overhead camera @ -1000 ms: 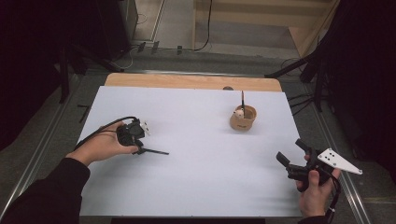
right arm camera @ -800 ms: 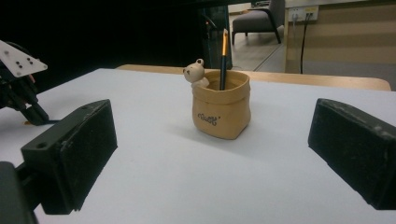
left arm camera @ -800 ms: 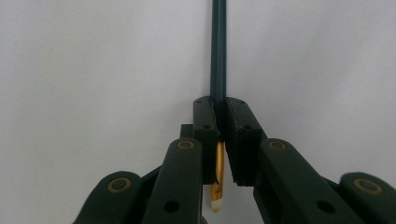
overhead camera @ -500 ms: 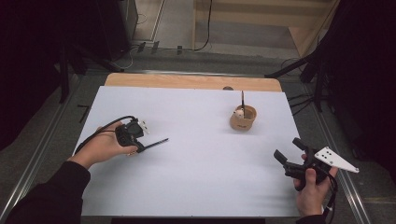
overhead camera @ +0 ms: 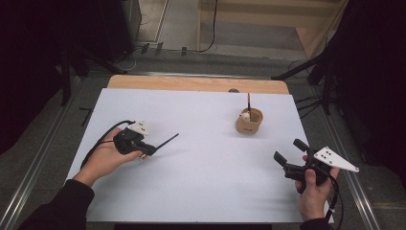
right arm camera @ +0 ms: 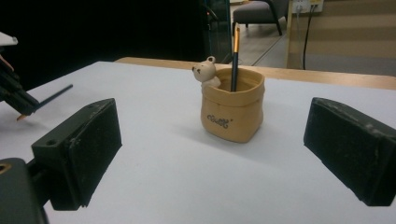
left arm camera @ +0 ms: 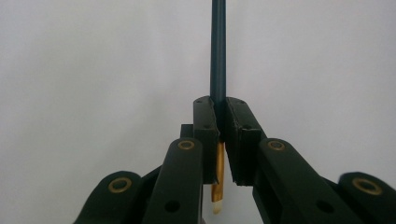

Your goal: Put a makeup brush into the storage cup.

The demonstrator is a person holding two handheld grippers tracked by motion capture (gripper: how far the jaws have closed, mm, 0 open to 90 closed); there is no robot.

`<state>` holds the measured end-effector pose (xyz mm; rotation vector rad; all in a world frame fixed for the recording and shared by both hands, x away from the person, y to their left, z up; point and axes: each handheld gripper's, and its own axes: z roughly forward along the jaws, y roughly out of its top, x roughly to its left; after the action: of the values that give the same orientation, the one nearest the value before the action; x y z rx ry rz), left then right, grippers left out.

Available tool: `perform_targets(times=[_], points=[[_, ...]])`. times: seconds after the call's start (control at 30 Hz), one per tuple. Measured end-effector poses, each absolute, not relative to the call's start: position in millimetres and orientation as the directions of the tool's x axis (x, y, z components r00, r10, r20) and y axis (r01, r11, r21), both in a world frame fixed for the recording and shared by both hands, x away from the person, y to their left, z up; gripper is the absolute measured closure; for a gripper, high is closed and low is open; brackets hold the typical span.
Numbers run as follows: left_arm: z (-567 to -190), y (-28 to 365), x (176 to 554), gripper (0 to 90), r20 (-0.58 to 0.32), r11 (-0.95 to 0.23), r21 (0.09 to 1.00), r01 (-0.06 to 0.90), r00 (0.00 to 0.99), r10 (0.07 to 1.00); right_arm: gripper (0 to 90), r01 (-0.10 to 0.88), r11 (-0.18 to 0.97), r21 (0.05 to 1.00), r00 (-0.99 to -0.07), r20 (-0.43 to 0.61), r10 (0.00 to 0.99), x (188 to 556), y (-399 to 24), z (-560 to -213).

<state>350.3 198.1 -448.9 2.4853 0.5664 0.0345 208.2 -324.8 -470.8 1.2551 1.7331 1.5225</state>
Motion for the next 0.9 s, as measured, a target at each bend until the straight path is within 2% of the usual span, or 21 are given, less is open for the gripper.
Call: perform_targets(times=[0.2, 0.43, 0.9], points=[[-439, 200, 339, 84.4, -0.155, -0.606, 0.682, 0.408, 0.892, 0.425, 4.3, 0.300, -0.027, 0.953, -0.475, 0.174, 0.863, 216, -307, -465], [-426, 197, 328, 84.4, -0.189, -0.480, 0.783, 0.395, 0.887, 0.422, 4.3, 0.305, 0.011, 0.952, -0.528, 0.160, 0.834, 227, -275, -462], [-429, 193, 317, 84.4, -0.208, -0.400, 0.834, 0.380, 0.888, 0.411, 6.4, 0.294, 0.017, 0.956, -0.592, 0.168, 0.788, 247, -215, -448]])
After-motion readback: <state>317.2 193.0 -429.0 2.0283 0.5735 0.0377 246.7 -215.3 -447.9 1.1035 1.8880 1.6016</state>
